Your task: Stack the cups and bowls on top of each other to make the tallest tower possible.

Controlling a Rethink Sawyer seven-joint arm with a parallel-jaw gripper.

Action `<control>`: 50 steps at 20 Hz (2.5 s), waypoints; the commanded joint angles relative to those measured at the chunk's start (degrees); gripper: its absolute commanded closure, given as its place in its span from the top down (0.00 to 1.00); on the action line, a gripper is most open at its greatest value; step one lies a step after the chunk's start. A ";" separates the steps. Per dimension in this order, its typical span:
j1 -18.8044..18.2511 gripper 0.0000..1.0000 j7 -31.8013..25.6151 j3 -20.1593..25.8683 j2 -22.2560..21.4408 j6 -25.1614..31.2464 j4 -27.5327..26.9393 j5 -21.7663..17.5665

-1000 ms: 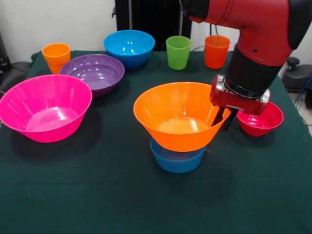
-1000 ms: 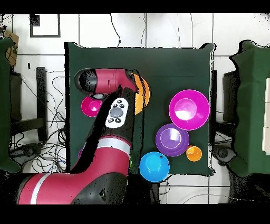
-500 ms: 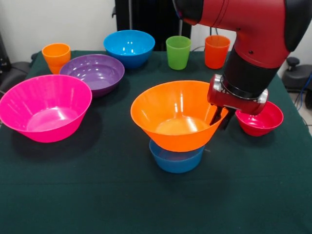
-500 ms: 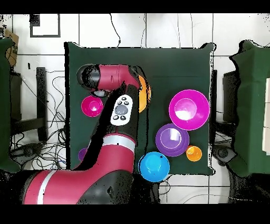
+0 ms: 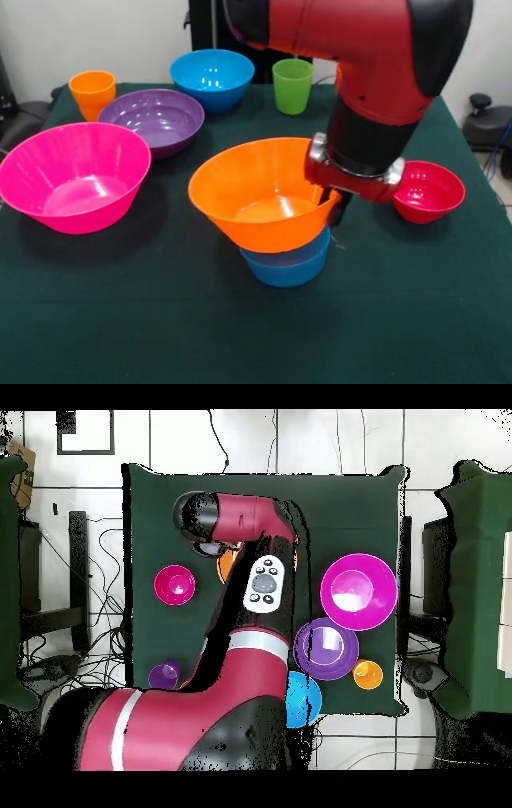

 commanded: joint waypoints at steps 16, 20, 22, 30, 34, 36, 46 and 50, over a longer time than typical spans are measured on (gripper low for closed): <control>0.55 0.00 8.28 5.03 10.31 6.87 -7.29 0.86; 1.84 0.00 10.11 4.36 9.56 7.28 -6.38 1.48; 1.96 0.00 10.00 4.11 10.28 8.59 -8.05 1.69; 2.64 0.00 12.73 2.68 13.57 12.93 -14.25 3.22; 2.94 0.00 14.11 1.83 14.62 12.68 -15.28 3.77; 3.23 0.00 14.54 1.74 14.50 12.55 -14.95 4.13; 6.03 0.00 19.08 0.68 12.70 13.04 -11.89 5.40; 7.14 0.00 17.94 -1.83 6.94 15.35 -5.16 3.86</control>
